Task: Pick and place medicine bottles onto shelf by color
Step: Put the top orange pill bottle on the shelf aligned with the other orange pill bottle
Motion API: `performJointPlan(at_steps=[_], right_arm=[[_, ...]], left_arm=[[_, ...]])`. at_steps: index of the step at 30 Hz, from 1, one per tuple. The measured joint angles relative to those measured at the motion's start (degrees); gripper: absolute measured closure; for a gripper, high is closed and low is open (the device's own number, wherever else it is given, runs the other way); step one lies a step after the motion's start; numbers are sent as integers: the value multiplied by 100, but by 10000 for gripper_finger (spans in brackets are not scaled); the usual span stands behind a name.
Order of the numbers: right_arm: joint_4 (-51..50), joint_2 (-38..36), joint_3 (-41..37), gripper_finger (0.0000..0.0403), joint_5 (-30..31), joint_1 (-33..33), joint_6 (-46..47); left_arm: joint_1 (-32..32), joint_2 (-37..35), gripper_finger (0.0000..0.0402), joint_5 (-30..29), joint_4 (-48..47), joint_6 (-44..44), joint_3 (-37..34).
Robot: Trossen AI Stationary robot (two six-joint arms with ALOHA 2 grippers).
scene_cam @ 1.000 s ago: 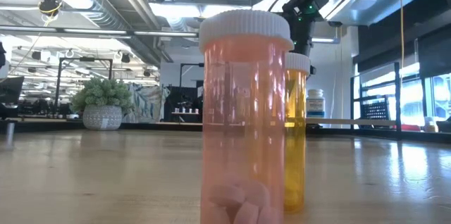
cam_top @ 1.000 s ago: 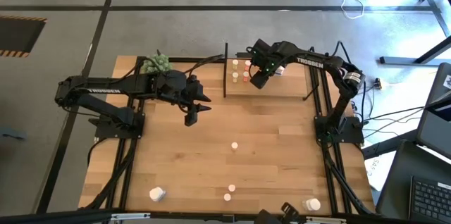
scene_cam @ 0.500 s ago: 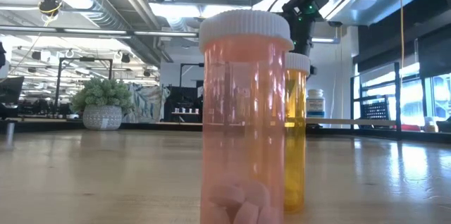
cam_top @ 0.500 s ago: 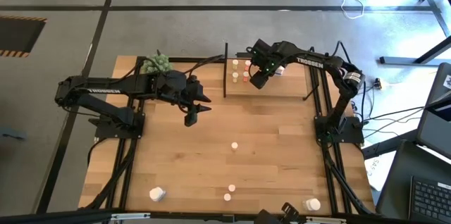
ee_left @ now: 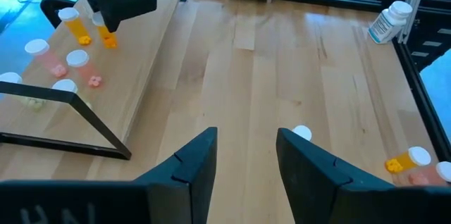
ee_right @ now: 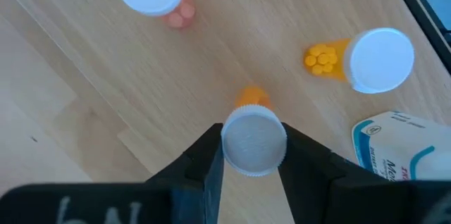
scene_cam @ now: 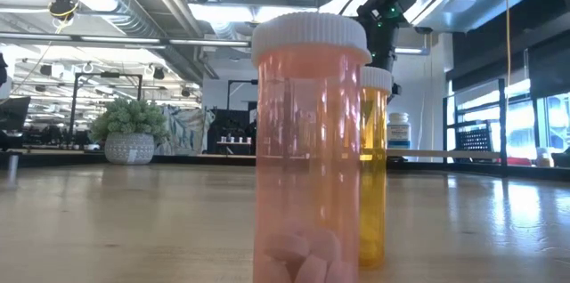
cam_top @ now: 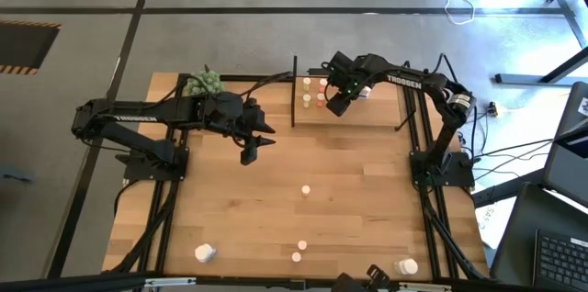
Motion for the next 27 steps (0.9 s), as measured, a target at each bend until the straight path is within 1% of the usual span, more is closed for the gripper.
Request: performJointPlan(at_steps=[5,10,17,27], right_arm=[[6,0,0,284,-109,-34,-147],[11,2,0,284,-109,-70,-138],[-11,211,28,284,-151,-74,-153],[8,229,23,284,-149,-74,-140]], left_arm=[[0,0,260,0,0,0,0],[0,0,260,0,0,2,0],[2,0,260,-2,0,2,0],[2,0,260,-2,0,2,-1]])
